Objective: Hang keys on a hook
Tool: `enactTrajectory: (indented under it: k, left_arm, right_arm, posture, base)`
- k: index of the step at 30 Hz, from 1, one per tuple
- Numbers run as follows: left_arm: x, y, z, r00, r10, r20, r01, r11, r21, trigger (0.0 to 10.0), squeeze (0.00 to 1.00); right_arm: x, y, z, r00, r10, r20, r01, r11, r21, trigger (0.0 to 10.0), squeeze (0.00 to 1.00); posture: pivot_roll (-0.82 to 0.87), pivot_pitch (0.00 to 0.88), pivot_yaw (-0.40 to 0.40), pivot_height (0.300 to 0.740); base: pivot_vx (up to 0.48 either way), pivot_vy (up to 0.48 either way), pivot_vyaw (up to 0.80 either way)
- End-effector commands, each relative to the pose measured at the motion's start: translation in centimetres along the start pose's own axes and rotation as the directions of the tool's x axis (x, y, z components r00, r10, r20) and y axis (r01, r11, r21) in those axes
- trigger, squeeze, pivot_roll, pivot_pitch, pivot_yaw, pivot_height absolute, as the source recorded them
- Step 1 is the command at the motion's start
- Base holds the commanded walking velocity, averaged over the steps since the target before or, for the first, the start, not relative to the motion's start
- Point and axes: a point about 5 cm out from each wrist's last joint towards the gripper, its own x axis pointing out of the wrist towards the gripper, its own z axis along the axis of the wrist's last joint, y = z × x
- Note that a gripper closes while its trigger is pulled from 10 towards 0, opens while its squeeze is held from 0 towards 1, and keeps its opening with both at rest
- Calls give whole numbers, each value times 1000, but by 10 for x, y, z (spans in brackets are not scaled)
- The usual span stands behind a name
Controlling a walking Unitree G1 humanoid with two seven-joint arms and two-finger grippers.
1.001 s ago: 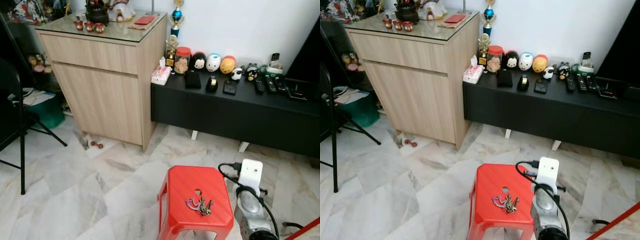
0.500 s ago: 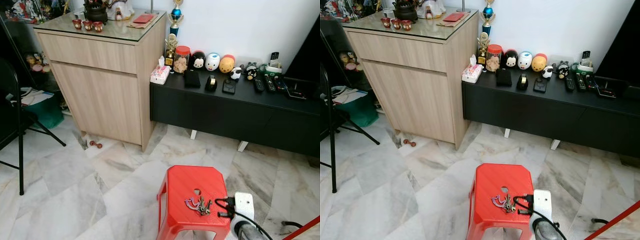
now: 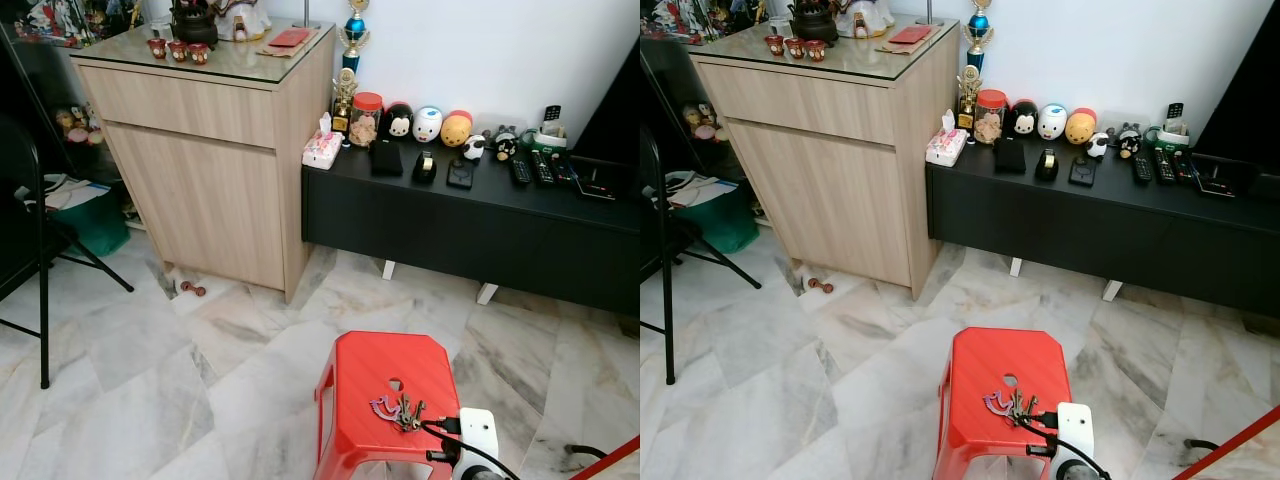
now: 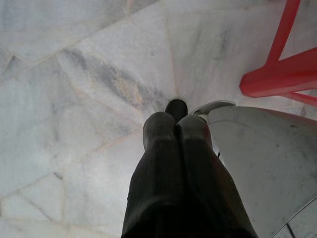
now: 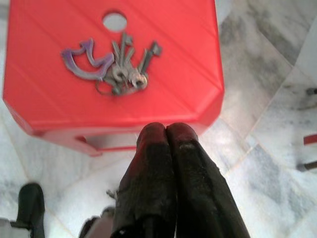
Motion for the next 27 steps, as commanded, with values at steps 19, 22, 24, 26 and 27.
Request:
enactTrajectory:
  k: [19,22,24,26,27]
  left_arm:
    - [0,-5,-7,999,-11,-48,11,1000,6,10000,0]
    - [0,-4,-7,999,-11,-49,12,1000,7,10000,0]
    - [0,-4,-8,999,-11,-50,12,1000,9,10000,0]
    - [-1,-4,-8,999,-11,-49,11,1000,13,10000,0]
    - [-1,-4,-8,999,-10,-49,11,1000,16,10000,0]
  right_arm:
    - [-12,-29,-31,993,-67,-96,68,998,10,10000,0]
    - [-12,-25,-34,993,-65,-102,67,998,10,10000,0]
    - [-11,-21,-36,992,-66,-104,67,998,0,10000,0]
    - [-10,-17,-34,992,-74,-100,75,997,-1,10000,0]
    - [-9,-14,-32,992,-75,-97,76,997,0,10000,0]
  posture:
    - [188,0,-58,740]
    - [189,0,-56,740]
    - [190,0,-56,740]
    - [191,0,-54,740]
    - [190,0,-53,740]
  base:
    - [-248,0,0]
    - [-315,0,0]
    - [-307,0,0]
    - [-154,0,0]
    - [0,0,0]
